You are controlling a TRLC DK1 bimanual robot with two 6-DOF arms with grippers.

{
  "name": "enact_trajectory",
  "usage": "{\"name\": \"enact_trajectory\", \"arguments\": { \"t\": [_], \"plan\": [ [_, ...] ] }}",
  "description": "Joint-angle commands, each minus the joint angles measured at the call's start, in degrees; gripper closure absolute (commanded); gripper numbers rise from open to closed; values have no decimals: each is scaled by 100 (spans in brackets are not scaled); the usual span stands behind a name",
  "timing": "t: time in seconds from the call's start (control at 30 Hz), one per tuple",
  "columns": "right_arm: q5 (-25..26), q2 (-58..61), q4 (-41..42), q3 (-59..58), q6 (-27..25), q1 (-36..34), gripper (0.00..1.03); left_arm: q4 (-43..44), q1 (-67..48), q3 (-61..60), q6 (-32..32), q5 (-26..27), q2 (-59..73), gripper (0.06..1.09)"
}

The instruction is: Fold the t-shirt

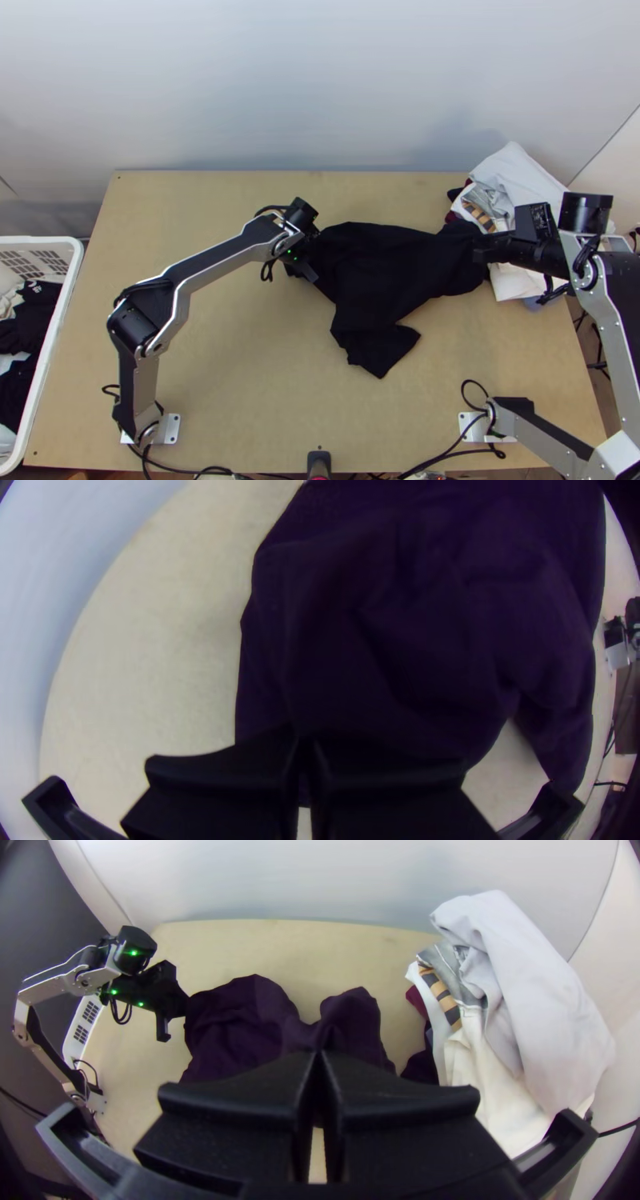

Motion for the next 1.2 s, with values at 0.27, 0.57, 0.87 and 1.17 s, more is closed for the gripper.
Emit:
{"name": "enact_trajectory", "arguments": {
  "t": [0.27,0.57,0.87,1.17],
  "plan": [
    [-79,29,-501,1617,272,781,100,-1419,1942,1428,287,264,-1855,104],
    [-8,337,-475,2874,931,710,100,-2043,2214,1235,173,1037,-3270,104],
    [-26,-120,-598,1634,870,965,100,-2166,1177,-1112,129,1072,-4958,93],
    [-52,-322,-1204,79,202,1422,100,-2175,562,-3001,419,1072,-5529,93]
  ]
}}
